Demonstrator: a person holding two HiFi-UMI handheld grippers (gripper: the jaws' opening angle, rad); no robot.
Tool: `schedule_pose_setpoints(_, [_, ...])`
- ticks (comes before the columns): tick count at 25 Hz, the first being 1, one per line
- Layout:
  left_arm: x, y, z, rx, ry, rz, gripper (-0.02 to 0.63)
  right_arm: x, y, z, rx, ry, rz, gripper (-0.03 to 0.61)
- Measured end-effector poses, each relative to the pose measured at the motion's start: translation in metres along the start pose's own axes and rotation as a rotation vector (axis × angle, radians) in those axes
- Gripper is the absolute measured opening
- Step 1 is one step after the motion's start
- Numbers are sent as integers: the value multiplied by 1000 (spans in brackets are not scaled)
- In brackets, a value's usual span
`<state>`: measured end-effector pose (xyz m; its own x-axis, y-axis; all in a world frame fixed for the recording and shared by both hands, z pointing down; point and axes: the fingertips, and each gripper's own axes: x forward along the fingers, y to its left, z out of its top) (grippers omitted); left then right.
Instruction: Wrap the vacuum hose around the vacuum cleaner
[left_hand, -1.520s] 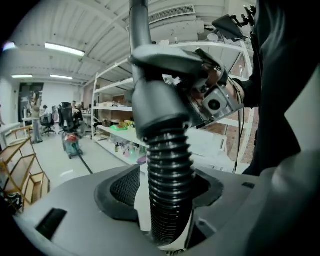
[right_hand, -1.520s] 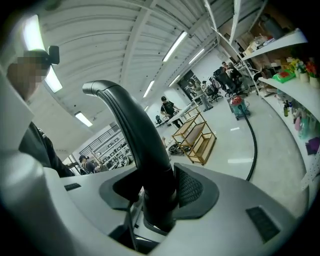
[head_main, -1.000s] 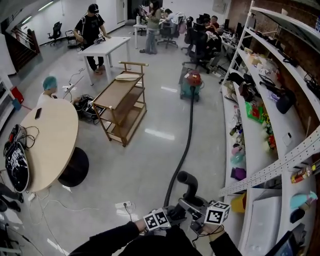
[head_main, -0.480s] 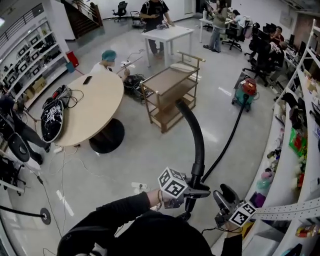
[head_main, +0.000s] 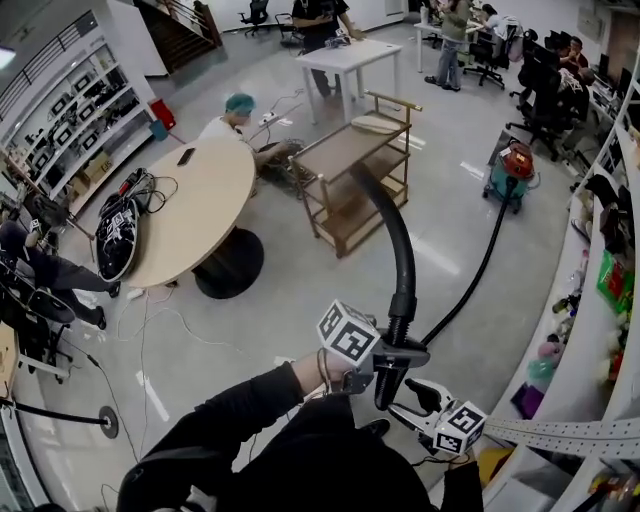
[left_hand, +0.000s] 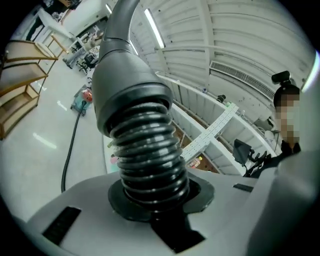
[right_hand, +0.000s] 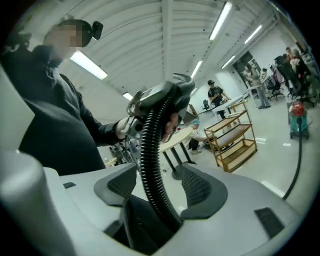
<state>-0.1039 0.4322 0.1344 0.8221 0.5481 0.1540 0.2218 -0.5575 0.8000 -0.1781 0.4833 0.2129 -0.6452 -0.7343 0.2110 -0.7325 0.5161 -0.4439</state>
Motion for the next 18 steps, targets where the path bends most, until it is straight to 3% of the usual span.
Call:
schedule_pose_setpoints(2, [5, 9, 13, -24, -20, -4, 106, 0, -1, -8, -13, 56, 44, 282])
schedule_pose_setpoints(5, [15, 11, 38, -99, -24, -68, 107, 16, -18, -28, -132, 213, -2, 284])
schedule_pose_setpoints(7, [23, 7, 64, -154, -30, -141, 107, 33, -30, -22, -171, 257, -16, 282])
schedule_pose_setpoints(8, [26, 8, 77, -166, -33, -163, 107, 41, -35, -11, -168, 250, -17, 279])
schedule_pose_setpoints(9, [27, 14, 90, -162, -31, -167, 107, 48, -40, 2, -159, 235, -24, 234])
schedule_pose_setpoints(10, [26, 23, 100, -138, -16, -152, 139, 54, -47, 13, -142, 215, -39, 146])
schedule_pose_setpoints(12, [22, 50, 113, -36, 59, -94, 298, 60, -69, 35, -79, 149, -76, 140])
schedule_pose_setpoints(14, [18, 80, 118, 65, 143, -54, 356, 56, -92, 55, -14, 80, -96, 140])
schedule_pose_setpoints(16, [9, 103, 120, 46, 168, -90, 370, 52, -105, 69, 28, 68, -97, 141])
schedule_pose_setpoints(18, [-9, 115, 116, -52, 146, -175, 370, 58, -113, 78, 78, 69, -101, 141])
